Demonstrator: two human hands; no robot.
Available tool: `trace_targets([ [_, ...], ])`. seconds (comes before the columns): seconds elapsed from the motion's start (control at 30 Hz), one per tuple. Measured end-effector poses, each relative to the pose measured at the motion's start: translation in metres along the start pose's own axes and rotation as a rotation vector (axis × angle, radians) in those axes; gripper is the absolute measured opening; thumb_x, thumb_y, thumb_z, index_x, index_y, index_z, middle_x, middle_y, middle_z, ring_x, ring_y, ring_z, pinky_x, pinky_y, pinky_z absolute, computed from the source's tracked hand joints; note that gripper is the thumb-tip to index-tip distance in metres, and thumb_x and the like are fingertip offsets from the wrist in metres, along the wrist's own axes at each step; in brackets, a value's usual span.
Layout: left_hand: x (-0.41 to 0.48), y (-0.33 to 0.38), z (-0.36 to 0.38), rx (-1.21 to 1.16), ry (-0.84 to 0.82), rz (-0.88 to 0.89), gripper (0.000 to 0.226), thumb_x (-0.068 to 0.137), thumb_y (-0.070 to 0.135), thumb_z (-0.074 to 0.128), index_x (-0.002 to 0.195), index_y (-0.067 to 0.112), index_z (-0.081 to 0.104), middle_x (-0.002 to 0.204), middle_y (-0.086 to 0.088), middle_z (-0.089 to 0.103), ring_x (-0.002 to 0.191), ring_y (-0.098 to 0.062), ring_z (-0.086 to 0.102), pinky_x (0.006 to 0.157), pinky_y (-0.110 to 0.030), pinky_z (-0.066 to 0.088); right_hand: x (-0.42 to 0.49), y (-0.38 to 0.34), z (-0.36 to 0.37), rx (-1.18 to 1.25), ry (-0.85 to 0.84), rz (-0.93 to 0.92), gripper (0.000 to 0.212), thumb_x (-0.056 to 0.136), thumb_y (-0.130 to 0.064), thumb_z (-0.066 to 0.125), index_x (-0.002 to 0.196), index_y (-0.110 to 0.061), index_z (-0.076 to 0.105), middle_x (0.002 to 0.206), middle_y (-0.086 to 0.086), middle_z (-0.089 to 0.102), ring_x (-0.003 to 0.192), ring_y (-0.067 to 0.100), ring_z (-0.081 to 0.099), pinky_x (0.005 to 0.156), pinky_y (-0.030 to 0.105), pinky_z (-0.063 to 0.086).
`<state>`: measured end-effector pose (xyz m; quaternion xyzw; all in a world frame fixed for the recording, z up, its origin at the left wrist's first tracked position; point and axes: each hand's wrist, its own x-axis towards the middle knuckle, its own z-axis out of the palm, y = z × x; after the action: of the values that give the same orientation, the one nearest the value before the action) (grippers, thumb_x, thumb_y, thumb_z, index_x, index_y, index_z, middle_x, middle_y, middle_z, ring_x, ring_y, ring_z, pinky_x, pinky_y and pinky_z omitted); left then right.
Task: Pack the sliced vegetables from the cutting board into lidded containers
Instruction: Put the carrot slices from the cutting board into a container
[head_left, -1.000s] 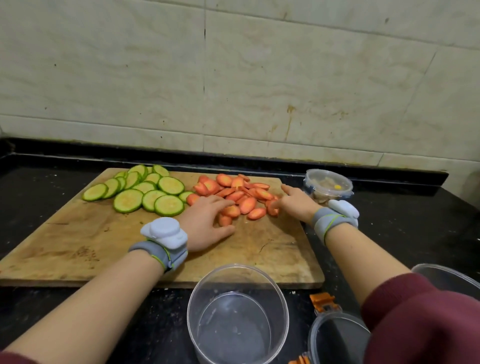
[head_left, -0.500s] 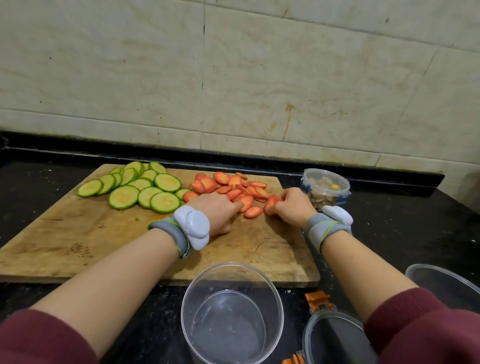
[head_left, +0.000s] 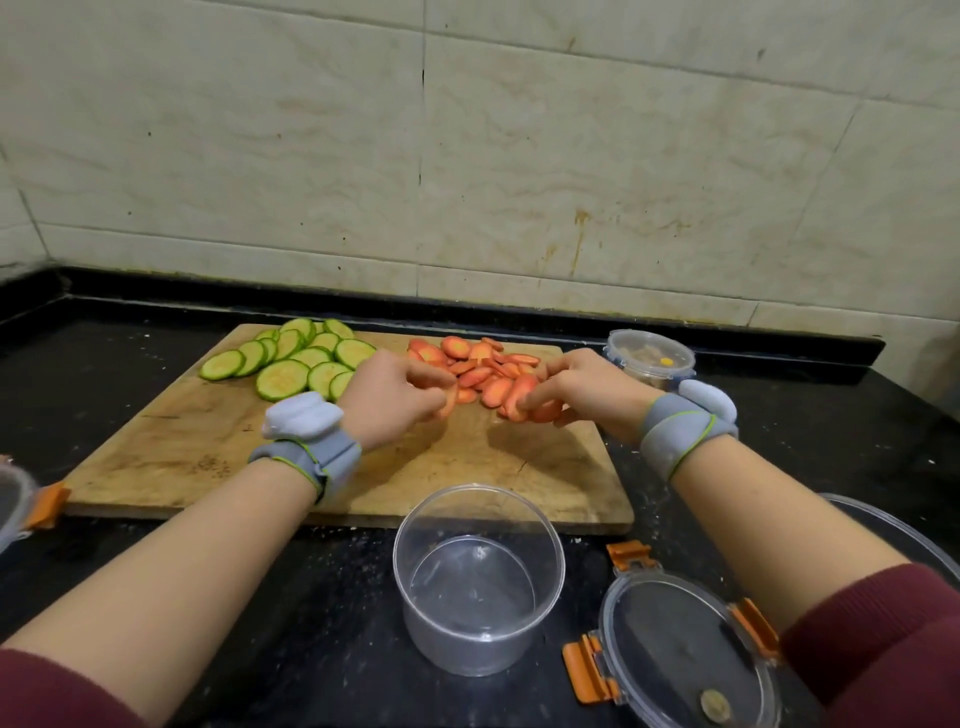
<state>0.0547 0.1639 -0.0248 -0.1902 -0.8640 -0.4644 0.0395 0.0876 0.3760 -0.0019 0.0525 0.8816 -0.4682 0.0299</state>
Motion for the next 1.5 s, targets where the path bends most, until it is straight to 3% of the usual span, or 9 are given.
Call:
trace_targets([
  [0.17, -0.041, 0.022, -0.028, -0.435, -0.196, -0.089, 0.02, 0.082, -0.006, 0.059, 0.09, 0.003, 0.074, 0.078, -0.005, 0.071, 0.067, -0.012, 0.058, 0.059, -0.022, 0.056, -0.043, -0.024, -0.003, 0.08, -0.29, -0.094, 0.016, 0.077, -0.005, 0.069, 0.09, 0.004, 0.07, 0.091, 0.02, 0.067, 0.079, 0.023, 0.057, 0.07, 0.028, 0.047],
  [0.4, -0.085, 0.019, -0.038, -0.067, -0.458, 0.08, 0.042, 0.077, 0.011, 0.076, 0.112, 0.026, 0.059, 0.074, -0.02, 0.066, 0.069, -0.016, 0.055, 0.07, -0.025, 0.046, -0.091, -0.027, 0.026, -0.27, -0.39, -0.163, 0.012, 0.071, -0.007, 0.081, 0.081, -0.006, 0.075, 0.066, 0.001, 0.072, 0.058, 0.005, 0.062, 0.059, 0.022, 0.045],
  [0.5, -0.092, 0.021, -0.026, 0.108, -0.453, 0.086, 0.04, 0.073, 0.017, 0.08, 0.103, 0.02, 0.054, 0.074, 0.002, 0.066, 0.065, -0.011, 0.057, 0.064, -0.021, 0.046, -0.097, -0.023, 0.034, -0.335, -0.359, -0.165, 0.015, 0.07, -0.007, 0.082, 0.083, -0.003, 0.075, 0.073, 0.005, 0.074, 0.063, 0.008, 0.066, 0.068, 0.021, 0.055],
  [0.63, -0.097, 0.022, -0.02, 0.399, -0.468, 0.179, 0.02, 0.073, 0.024, 0.079, 0.085, 0.021, 0.065, 0.085, 0.005, 0.07, 0.083, -0.011, 0.065, 0.072, -0.021, 0.05, -0.105, -0.023, 0.038, -0.4, -0.371, -0.167, 0.012, 0.072, -0.012, 0.081, 0.083, -0.011, 0.077, 0.074, 0.0, 0.075, 0.065, 0.005, 0.066, 0.069, 0.016, 0.054],
  [0.77, -0.098, 0.024, -0.017, 0.469, -0.497, 0.22, 0.013, 0.074, 0.03, 0.077, 0.084, 0.023, 0.072, 0.088, 0.007, 0.07, 0.085, -0.01, 0.061, 0.076, -0.023, 0.048, -0.108, -0.023, 0.041, -0.535, -0.255, -0.202, 0.017, 0.07, -0.02, 0.083, 0.085, -0.017, 0.076, 0.051, -0.013, 0.059, 0.051, 0.0, 0.054, 0.049, 0.006, 0.037],
  [0.93, -0.097, 0.02, -0.013, 0.516, -0.393, 0.297, 0.023, 0.074, 0.031, 0.075, 0.097, 0.027, 0.073, 0.115, 0.009, 0.058, 0.114, -0.014, 0.035, 0.1, -0.03, 0.034, -0.106, -0.017, 0.043, -0.726, -0.105, -0.348, 0.032, 0.06, -0.039, 0.087, 0.086, -0.024, 0.075, 0.105, -0.002, 0.048, 0.102, 0.012, 0.039, 0.074, 0.02, 0.031],
  [1.07, -0.095, 0.018, -0.011, 0.585, -0.345, 0.327, 0.02, 0.079, 0.032, 0.072, 0.098, 0.027, 0.075, 0.137, 0.011, 0.043, 0.127, -0.015, 0.024, 0.108, -0.031, 0.022, -0.106, -0.014, 0.046, -0.84, -0.149, -0.233, 0.036, 0.06, -0.052, 0.082, 0.09, -0.031, 0.076, 0.138, -0.004, 0.04, 0.126, 0.02, 0.026, 0.104, 0.04, 0.03],
  [1.27, -0.088, 0.017, -0.004, 0.591, -0.471, 0.207, 0.024, 0.086, 0.031, 0.065, 0.108, 0.026, 0.072, 0.142, 0.004, 0.043, 0.13, -0.021, 0.024, 0.107, -0.029, 0.021, -0.101, -0.017, 0.053, -0.877, -0.171, -0.154, 0.04, 0.059, -0.052, 0.083, 0.092, -0.031, 0.076, 0.131, 0.001, 0.05, 0.121, 0.024, 0.032, 0.101, 0.043, 0.037],
  [1.5, -0.081, 0.009, 0.006, 0.635, -0.441, 0.107, 0.025, 0.074, 0.036, 0.073, 0.099, 0.035, 0.073, 0.119, -0.002, 0.062, 0.116, -0.022, 0.038, 0.099, -0.035, 0.037, -0.094, -0.018, 0.055, -0.921, -0.153, -0.191, 0.028, 0.069, -0.041, 0.078, 0.088, -0.021, 0.077, 0.125, 0.003, 0.058, 0.12, 0.023, 0.034, 0.1, 0.047, 0.037],
])
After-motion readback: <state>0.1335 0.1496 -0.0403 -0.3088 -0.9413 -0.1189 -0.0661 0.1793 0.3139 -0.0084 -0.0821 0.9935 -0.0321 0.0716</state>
